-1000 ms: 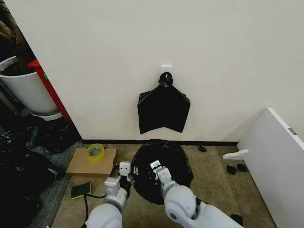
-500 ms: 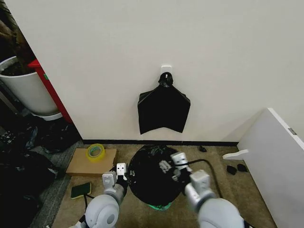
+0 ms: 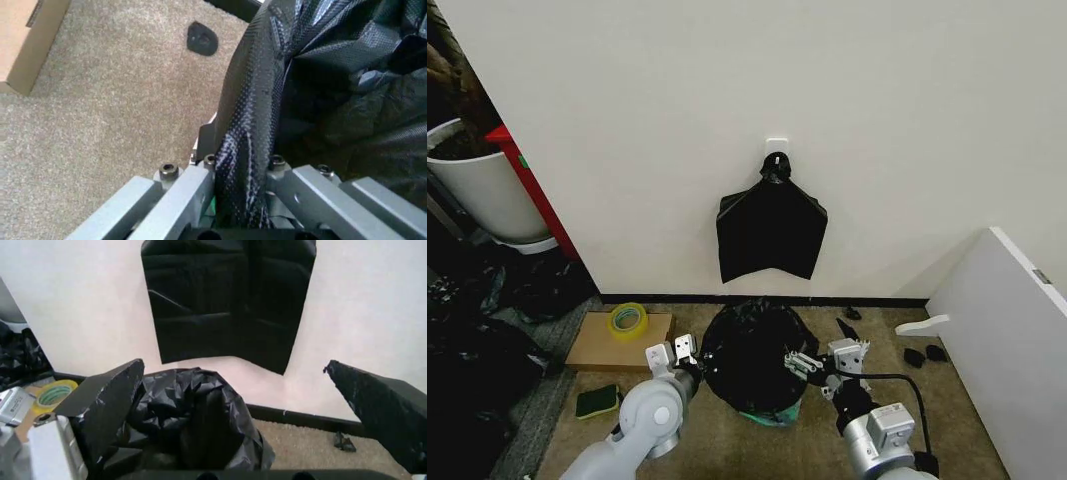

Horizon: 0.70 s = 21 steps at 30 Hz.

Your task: Place the garbage bag over the trash bin.

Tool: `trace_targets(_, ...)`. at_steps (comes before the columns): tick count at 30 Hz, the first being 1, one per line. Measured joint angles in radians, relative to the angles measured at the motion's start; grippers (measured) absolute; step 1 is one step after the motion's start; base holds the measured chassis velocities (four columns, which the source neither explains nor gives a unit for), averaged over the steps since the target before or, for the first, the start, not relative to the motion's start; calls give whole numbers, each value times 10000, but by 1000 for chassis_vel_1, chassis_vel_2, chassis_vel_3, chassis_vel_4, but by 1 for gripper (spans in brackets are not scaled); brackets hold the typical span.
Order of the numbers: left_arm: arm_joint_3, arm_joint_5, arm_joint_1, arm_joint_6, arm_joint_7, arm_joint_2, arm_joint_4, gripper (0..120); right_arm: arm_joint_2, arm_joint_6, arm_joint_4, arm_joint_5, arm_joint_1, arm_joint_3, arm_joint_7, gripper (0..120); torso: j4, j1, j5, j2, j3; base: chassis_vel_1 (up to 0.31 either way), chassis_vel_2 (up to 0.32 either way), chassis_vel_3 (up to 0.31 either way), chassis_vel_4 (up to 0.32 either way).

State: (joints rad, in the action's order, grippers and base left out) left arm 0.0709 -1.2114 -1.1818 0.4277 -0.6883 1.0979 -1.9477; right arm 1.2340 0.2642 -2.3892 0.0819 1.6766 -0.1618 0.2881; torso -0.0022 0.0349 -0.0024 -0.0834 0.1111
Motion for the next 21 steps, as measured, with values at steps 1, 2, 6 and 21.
trace_targets(1,0,0,0,0,0,0,0,1,0,0,0,0,0,0,0,100,0,0,0,0,0,0,0,0,0)
trace_targets(2,11,-3,14,-6,-8,-5,0,5,6,0,9,0,-4,8,3,100,0,0,-1,0,0,0,0,0,0)
trace_targets(6,82,25,25,-29,-64,-33,-21,18,35,2,37,3,-12,20,30,100,-1,0,-1,0,0,0,0,0,0)
trace_targets(21,361,1298,-891,-137,484,-396,-1150,75,276,-314,89,67,62,-100,27,100,0,0,-2,0,1,0,0,0,0)
